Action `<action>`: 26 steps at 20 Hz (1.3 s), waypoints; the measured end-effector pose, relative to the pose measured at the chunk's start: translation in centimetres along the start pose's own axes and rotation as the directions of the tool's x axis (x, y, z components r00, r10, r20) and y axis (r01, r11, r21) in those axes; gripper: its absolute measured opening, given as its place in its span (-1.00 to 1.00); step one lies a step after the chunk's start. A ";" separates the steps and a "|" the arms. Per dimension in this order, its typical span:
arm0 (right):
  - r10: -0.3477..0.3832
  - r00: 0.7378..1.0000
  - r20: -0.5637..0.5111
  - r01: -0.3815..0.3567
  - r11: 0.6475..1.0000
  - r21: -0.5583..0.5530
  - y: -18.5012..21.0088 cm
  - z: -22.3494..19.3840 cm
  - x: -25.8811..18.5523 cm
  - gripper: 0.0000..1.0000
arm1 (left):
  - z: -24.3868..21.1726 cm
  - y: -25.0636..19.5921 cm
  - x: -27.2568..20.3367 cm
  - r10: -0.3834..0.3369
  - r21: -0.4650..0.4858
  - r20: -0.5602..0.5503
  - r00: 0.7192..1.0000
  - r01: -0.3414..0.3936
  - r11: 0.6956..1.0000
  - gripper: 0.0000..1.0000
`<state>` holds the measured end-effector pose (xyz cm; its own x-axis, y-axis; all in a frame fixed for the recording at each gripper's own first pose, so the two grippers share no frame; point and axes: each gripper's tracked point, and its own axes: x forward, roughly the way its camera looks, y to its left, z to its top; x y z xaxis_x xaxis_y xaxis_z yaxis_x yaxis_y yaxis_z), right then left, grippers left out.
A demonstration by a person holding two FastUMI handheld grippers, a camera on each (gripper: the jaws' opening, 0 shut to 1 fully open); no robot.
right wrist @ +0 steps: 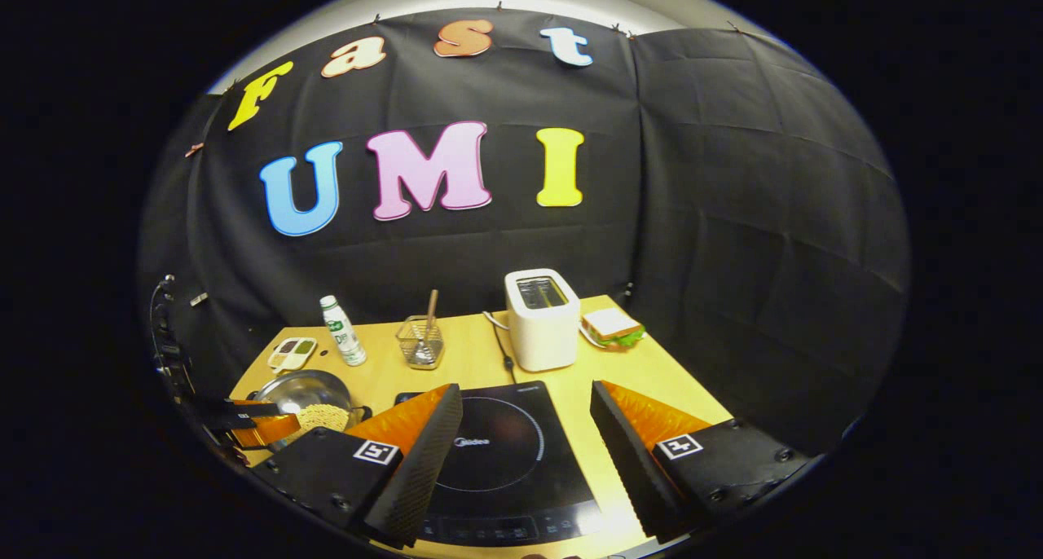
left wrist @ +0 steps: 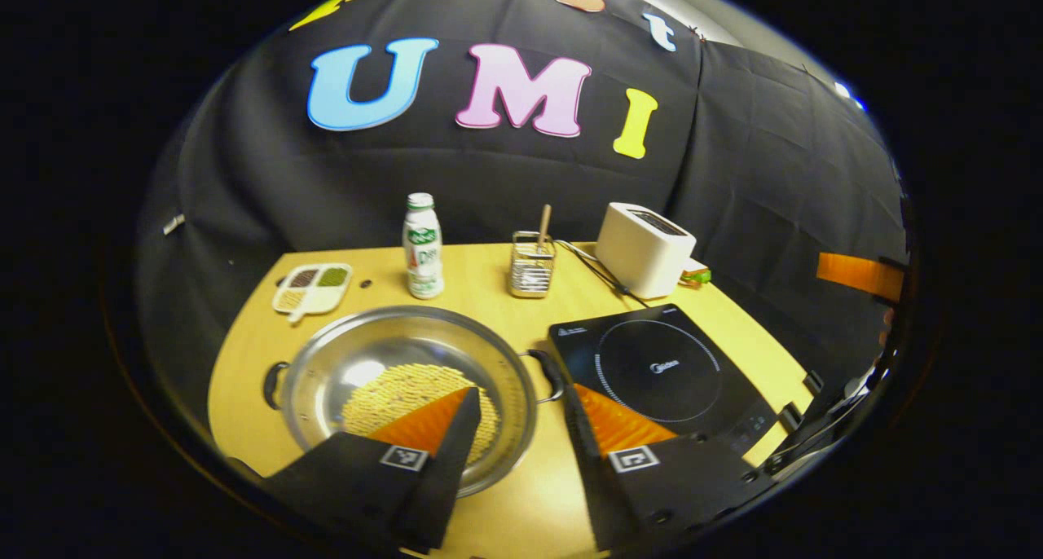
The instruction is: First push the handle of the pot to place it horizontally, then grasp the pot with both hands and set it on the induction cooktop.
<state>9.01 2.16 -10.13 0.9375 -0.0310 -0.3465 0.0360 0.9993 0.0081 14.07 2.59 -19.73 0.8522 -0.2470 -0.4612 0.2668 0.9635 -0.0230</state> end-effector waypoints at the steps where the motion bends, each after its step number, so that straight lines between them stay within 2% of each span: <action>1: 0.033 0.999 -0.010 -0.033 0.999 0.001 1.7 -0.1 0.8 0.98 | 0.3 1.3 -1.1 0.026 -0.007 0.018 1.000 -0.026 1.000 0.67; 3: 0.099 0.995 -0.031 -0.099 0.995 0.010 5.2 0.1 2.3 0.97 | 0.5 4.2 -2.7 0.085 -0.014 0.042 0.995 -0.085 0.996 0.92; 5: 0.149 0.987 -0.062 -0.148 0.989 0.019 8.1 -0.4 3.5 0.97 | 0.7 7.2 -3.9 0.142 -0.005 0.064 0.988 -0.142 0.990 0.92; 9: 0.239 0.961 -0.136 -0.240 0.971 0.011 13.5 -2.5 6.2 0.97 | 0.9 12.2 -4.9 0.208 0.005 0.090 0.974 -0.209 0.978 0.92; 14: 0.326 0.909 -0.262 -0.330 0.943 0.028 19.5 -7.7 8.7 0.97 | -0.5 18.6 -3.4 0.262 -0.011 0.073 0.962 -0.262 0.965 0.91; 19: 0.336 0.874 -0.351 -0.342 0.939 0.047 22.7 -13.3 11.4 0.98 | -3.1 22.8 -0.4 0.255 -0.055 0.032 0.966 -0.253 0.966 0.91; 26: 0.323 0.860 -0.394 -0.316 0.945 0.085 23.6 -17.5 13.7 0.98 | -5.3 24.8 3.0 0.201 -0.107 0.018 0.979 -0.198 0.974 0.91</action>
<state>16.68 25.64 -31.10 0.6818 0.3039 -0.6654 -0.2325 0.9525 0.1968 20.86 26.26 -26.34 0.8964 -0.0502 -0.4404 0.0433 0.9987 -0.0257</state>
